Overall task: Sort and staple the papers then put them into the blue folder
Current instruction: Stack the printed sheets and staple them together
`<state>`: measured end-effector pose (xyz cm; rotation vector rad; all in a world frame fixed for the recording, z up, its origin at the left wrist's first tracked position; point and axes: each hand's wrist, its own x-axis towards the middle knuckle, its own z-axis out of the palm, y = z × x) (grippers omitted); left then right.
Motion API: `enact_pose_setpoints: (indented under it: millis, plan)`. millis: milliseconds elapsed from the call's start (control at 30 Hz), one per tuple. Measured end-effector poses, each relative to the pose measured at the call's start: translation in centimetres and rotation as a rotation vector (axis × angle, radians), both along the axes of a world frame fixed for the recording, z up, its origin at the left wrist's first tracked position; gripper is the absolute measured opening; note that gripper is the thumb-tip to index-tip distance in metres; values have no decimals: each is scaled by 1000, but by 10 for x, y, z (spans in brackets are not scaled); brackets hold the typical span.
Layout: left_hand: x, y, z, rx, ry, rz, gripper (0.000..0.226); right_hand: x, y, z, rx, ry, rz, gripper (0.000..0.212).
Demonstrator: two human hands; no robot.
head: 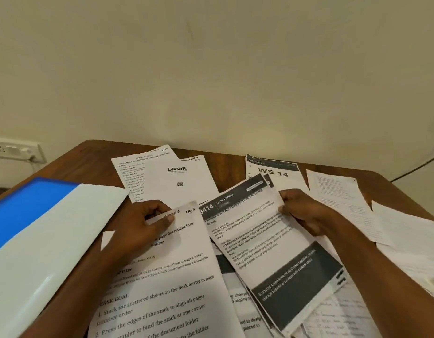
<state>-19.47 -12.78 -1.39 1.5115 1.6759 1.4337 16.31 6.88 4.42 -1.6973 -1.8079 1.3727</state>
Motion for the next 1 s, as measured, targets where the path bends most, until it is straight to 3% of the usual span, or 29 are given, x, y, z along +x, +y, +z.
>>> enact_pose_setpoints:
  millis: [167, 267, 400, 767, 1000]
  plan:
    - [-2, -1, -1, 1, -15, -8, 22, -6, -8, 3, 8, 93, 33, 37]
    - [-2, -1, -2, 8, -17, -14, 20, -8, -15, -6, 250, 11, -15, 36]
    - [-2, 0, -3, 13, -12, -28, 17, -17, -29, -21, 519, -132, -50, 60]
    - [-2, 5, -5, 4, 27, -34, 15, -32, -33, -44, 609, -207, -103, 58]
    - [-5, 4, -2, 18, 37, -45, 37, -35, -33, -45, 627, -170, -127, 59]
